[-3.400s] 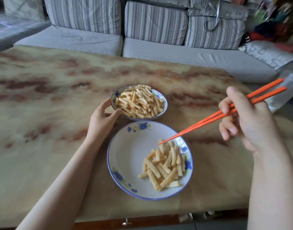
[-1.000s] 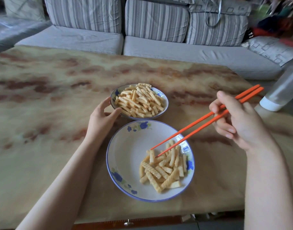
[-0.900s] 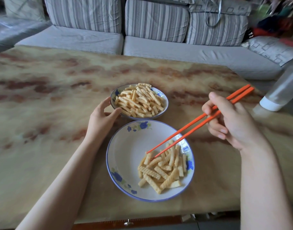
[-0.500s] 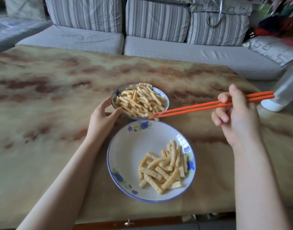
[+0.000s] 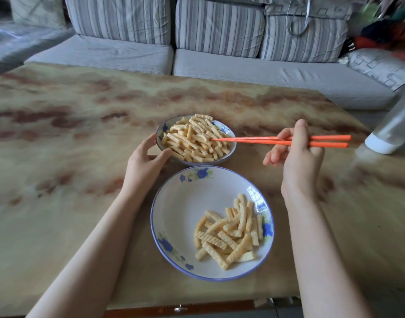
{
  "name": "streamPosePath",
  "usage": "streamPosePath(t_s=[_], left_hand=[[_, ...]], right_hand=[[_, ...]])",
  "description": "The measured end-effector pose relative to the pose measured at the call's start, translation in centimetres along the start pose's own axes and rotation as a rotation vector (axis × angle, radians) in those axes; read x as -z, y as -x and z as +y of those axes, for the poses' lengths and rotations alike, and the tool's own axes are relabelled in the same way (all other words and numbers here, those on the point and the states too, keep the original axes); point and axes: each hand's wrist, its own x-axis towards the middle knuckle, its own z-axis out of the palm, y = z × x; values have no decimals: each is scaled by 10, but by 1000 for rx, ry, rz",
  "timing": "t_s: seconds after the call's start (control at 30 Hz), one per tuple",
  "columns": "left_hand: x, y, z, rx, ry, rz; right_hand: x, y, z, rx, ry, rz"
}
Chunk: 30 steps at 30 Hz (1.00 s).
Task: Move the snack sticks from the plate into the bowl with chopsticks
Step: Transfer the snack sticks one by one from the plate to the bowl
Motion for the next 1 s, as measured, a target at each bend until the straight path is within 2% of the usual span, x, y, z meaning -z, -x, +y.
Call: streamPosePath(t_s=[0.23, 0.37, 0.47, 0.57, 0.67, 0.83, 1.0], left_hand=[[0, -1, -3, -10, -8, -4], [-1, -1, -2, -13, 1, -3], [-1, -1, -2, -5, 7, -5], [-1, -1, -2, -1, 9, -3], [-1, 0, -2, 0, 17, -3], [-1, 0, -1, 9, 26, 0], [-1, 1, 1, 0, 17, -1]], right_hand=[[17, -4, -21, 47, -84, -67], [31, -4, -38, -3, -100, -285], [36, 1, -44, -81, 53, -494], [33, 7, -44, -127, 150, -606], [29, 9, -44, -141, 190, -647], [31, 7, -51, -141, 102, -608], [37, 7, -53, -148, 156, -657]])
